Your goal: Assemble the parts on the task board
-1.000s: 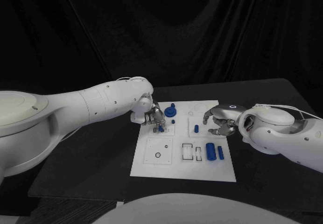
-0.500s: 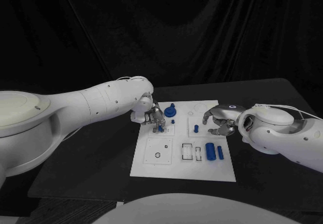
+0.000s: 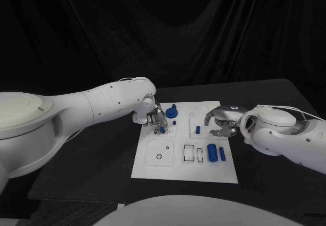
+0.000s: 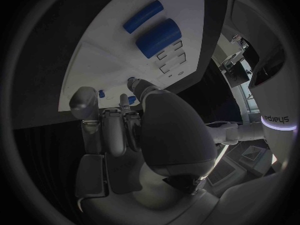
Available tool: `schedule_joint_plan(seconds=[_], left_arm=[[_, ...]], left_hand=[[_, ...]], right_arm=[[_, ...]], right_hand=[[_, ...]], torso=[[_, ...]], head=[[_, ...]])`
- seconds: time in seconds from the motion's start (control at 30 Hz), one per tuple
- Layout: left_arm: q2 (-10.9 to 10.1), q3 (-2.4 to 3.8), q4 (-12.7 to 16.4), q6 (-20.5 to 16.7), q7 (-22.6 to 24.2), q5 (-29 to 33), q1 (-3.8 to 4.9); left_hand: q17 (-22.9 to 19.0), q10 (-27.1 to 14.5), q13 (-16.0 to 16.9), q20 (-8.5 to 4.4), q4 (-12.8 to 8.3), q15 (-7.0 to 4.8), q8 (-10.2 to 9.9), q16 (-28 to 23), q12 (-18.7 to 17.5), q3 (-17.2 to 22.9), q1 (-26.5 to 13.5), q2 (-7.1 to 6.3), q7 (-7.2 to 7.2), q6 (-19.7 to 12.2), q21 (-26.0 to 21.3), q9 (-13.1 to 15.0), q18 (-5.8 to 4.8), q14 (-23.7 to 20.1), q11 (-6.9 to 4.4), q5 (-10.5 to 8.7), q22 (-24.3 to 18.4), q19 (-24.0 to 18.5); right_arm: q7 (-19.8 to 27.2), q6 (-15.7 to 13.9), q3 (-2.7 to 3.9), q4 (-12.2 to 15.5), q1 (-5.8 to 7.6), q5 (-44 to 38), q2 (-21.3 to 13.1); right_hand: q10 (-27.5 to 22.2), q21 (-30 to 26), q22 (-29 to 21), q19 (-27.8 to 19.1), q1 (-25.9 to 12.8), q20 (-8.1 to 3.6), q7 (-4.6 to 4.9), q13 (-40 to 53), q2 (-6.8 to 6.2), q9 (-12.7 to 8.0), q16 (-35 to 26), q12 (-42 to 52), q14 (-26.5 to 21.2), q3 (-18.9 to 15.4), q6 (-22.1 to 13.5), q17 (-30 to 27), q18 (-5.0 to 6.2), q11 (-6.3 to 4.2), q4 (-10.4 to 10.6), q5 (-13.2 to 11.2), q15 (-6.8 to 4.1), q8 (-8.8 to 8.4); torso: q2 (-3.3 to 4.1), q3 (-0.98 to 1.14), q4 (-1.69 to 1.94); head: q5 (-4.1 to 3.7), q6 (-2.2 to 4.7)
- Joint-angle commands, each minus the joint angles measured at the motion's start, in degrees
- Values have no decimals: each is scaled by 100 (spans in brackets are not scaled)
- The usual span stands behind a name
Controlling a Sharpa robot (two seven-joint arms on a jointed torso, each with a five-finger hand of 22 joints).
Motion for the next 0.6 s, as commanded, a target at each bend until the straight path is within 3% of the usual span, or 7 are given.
schedule_joint_plan(seconds=[0.03, 0.6], left_arm=[[15, 4, 2, 139, -5, 42, -14], [83, 4, -125, 227, -51, 41, -46]], left_hand=[[1515, 636, 1518, -35, -295, -9, -29, 58, 79, 834, 362, 187, -235, 242, -58, 393, 66, 605, -25, 471, 1397, 243], [1515, 636, 1518, -34, -306, -8, -43, 58, 79, 850, 376, 198, -234, 236, -70, 395, 69, 605, -24, 453, 1393, 235]], right_arm=[[-100, 41, 3, 2, -14, -12, 1], [-100, 48, 3, 9, -17, -12, -9]], right_hand=[[6, -128, 664, -51, 69, -1, 0, 1123, 13, -69, -62, -81, 221, 173, 50, 1093, 9, 7, -26, 89, 36, 101], [-1, -139, 662, -58, 67, 3, 3, 1119, 15, -73, -72, -83, 214, 185, 57, 1085, 11, 11, -33, 91, 40, 110]], torso=[[5, 1, 5], [-4, 5, 6]], head=[[-6, 0], [-7, 0]])
